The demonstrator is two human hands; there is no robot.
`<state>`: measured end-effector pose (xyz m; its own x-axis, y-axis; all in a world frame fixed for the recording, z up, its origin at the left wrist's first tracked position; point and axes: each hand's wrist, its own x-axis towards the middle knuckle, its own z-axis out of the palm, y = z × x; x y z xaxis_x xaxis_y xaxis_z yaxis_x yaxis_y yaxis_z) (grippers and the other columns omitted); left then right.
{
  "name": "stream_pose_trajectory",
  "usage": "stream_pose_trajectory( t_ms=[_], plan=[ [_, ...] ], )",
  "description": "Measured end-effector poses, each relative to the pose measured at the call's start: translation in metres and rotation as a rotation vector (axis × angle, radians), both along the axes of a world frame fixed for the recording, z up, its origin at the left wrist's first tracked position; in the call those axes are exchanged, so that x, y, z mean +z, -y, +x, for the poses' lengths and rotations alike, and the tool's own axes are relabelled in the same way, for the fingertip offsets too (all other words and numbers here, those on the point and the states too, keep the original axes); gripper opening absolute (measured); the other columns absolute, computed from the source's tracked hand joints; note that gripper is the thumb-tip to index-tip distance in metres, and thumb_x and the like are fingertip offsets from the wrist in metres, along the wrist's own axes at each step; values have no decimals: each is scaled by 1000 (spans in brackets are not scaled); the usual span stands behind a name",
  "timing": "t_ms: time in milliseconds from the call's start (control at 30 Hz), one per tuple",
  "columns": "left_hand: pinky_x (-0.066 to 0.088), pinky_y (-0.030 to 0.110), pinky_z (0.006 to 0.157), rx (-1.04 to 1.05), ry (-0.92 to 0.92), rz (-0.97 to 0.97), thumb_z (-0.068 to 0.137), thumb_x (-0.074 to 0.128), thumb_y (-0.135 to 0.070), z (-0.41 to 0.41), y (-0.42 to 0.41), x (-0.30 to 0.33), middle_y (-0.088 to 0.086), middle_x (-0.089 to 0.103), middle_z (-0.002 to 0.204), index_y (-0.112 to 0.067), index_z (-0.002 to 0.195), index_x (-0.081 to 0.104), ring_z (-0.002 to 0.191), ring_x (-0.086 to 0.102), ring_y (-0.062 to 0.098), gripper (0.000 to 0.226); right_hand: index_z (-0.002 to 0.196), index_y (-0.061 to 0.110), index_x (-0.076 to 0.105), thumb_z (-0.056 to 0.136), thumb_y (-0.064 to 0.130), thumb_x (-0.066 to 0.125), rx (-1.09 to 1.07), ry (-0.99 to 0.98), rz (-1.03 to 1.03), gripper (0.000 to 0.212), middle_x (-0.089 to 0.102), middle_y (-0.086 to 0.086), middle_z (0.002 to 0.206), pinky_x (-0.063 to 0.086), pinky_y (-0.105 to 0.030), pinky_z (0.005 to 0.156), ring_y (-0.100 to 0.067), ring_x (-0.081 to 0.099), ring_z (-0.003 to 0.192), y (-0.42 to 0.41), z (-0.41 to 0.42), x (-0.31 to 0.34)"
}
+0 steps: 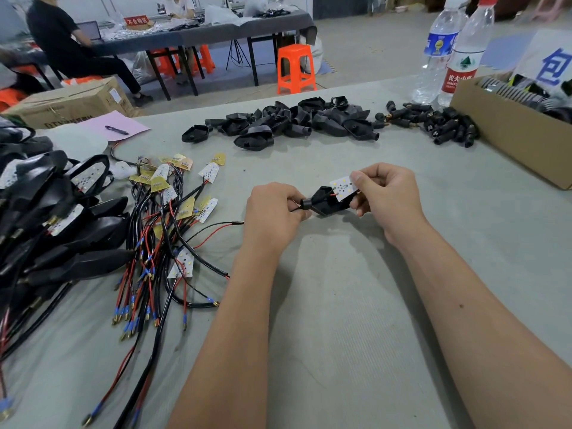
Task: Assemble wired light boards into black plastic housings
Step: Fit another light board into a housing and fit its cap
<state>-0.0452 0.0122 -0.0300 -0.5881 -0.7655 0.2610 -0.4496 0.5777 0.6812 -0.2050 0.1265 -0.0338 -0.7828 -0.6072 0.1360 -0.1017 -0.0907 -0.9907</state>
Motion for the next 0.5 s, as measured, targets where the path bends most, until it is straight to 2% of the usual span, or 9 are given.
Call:
stream_pose_trajectory(
  t_ms=[100, 233, 367, 500],
  plan=[
    [39, 22, 61, -6, 2, -3, 75, 88, -17, 1, 0, 1, -10, 60, 60, -21, 89, 82, 56, 49, 5, 17, 84, 4, 68, 96, 11, 71, 15, 6, -1, 14, 70, -9, 61, 49, -26, 42, -19, 63, 48, 0, 0, -1],
    [51, 30, 67, -8, 18, -49, 73, 88, -15, 2, -1, 5, -6, 69, 66, -20, 88, 80, 63, 59, 12, 18, 84, 4, 68, 96, 9, 70, 49, 10, -4, 13, 70, -10, 62, 51, -25, 45, -19, 65, 49, 2, 0, -1],
    [54, 36, 73, 1, 6, -67, 72, 88, -13, 3, -2, 6, -6, 70, 65, -19, 86, 77, 72, 66, 16, 19, 85, 3, 67, 95, 9, 70, 48, -18, 18, 12, 70, -12, 63, 56, -28, 50, -23, 70, 52, 4, 1, -5],
    [52, 32, 66, -12, -23, -16, 72, 88, -15, 3, -4, 6, -7, 68, 63, -24, 84, 77, 61, 59, 13, 18, 83, 3, 66, 95, 10, 71, 26, -32, 56, 15, 72, -11, 64, 62, -34, 55, -30, 74, 56, 6, 1, -9]
  ],
)
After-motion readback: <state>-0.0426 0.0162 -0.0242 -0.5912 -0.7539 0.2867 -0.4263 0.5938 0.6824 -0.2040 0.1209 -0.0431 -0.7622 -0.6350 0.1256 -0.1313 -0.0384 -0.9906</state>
